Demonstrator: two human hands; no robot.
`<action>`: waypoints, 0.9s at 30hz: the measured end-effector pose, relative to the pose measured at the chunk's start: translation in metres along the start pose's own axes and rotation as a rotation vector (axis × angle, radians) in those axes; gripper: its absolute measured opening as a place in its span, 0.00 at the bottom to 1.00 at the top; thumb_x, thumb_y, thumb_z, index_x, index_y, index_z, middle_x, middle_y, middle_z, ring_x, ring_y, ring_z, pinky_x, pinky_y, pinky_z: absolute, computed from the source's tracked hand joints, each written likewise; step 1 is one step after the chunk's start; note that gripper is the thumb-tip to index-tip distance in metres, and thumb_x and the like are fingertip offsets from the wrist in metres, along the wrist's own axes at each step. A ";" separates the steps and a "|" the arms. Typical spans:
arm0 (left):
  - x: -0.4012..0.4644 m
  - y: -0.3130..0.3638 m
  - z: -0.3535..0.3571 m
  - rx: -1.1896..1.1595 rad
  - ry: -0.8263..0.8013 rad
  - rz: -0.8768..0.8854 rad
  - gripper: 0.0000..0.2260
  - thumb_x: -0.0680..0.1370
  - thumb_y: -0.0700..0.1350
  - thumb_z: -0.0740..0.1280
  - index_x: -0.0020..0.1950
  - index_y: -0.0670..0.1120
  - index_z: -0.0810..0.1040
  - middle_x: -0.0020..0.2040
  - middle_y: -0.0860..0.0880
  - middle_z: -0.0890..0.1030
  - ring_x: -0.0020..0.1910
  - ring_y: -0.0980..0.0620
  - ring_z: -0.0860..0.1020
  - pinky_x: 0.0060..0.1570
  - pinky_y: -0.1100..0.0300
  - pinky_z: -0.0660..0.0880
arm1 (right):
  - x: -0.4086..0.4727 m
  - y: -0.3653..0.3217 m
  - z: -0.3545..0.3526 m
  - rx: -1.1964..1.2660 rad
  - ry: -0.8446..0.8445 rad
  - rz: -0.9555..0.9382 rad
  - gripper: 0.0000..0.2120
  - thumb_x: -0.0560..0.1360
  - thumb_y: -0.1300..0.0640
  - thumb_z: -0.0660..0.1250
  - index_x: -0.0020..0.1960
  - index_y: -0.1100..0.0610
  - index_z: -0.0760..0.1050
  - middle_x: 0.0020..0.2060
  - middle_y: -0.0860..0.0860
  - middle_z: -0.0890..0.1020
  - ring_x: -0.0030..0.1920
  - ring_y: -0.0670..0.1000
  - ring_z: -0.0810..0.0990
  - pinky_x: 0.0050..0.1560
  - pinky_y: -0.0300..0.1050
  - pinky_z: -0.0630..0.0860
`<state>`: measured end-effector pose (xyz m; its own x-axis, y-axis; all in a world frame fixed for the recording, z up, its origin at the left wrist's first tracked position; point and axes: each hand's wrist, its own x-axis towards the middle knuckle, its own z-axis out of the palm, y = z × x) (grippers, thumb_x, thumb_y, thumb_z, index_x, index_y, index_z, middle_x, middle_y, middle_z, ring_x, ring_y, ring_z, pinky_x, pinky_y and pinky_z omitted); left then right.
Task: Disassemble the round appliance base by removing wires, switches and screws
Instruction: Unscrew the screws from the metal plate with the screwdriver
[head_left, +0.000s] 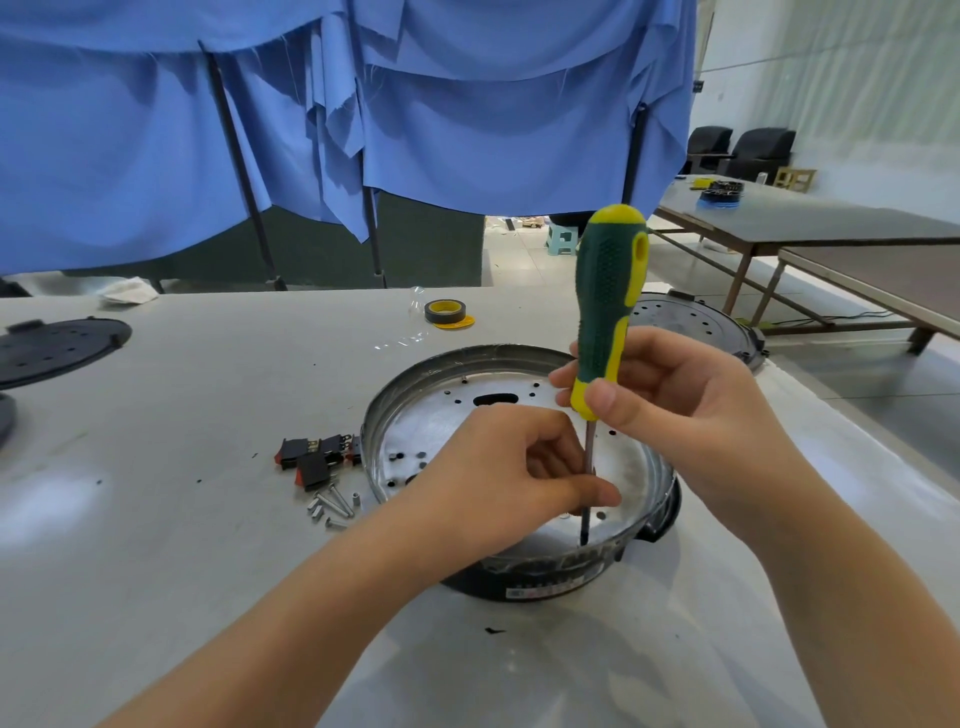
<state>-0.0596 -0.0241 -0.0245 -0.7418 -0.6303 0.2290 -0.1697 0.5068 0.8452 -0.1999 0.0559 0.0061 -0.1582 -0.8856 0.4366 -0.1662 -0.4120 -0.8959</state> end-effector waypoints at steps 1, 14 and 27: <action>0.000 0.000 0.000 0.015 0.009 0.002 0.08 0.67 0.47 0.78 0.35 0.49 0.79 0.34 0.51 0.84 0.33 0.54 0.82 0.39 0.62 0.79 | 0.000 0.000 0.000 -0.002 -0.008 0.003 0.14 0.65 0.56 0.72 0.51 0.55 0.79 0.44 0.50 0.86 0.47 0.49 0.85 0.46 0.36 0.78; -0.003 0.004 -0.003 -0.149 -0.101 -0.031 0.04 0.72 0.38 0.74 0.43 0.45 0.82 0.40 0.47 0.86 0.39 0.53 0.85 0.47 0.63 0.80 | 0.002 0.003 -0.006 0.054 -0.059 0.049 0.12 0.75 0.55 0.63 0.58 0.51 0.78 0.48 0.52 0.85 0.54 0.51 0.83 0.53 0.38 0.77; -0.005 0.003 -0.002 -0.161 -0.177 -0.003 0.08 0.76 0.35 0.68 0.51 0.47 0.81 0.45 0.50 0.86 0.46 0.57 0.84 0.50 0.67 0.78 | 0.001 0.002 -0.005 0.025 -0.019 0.039 0.15 0.72 0.56 0.63 0.58 0.54 0.76 0.48 0.51 0.85 0.53 0.50 0.83 0.52 0.37 0.78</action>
<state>-0.0555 -0.0205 -0.0220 -0.8461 -0.5115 0.1499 -0.0771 0.3957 0.9151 -0.2054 0.0558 0.0054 -0.1460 -0.9047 0.4002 -0.1362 -0.3823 -0.9140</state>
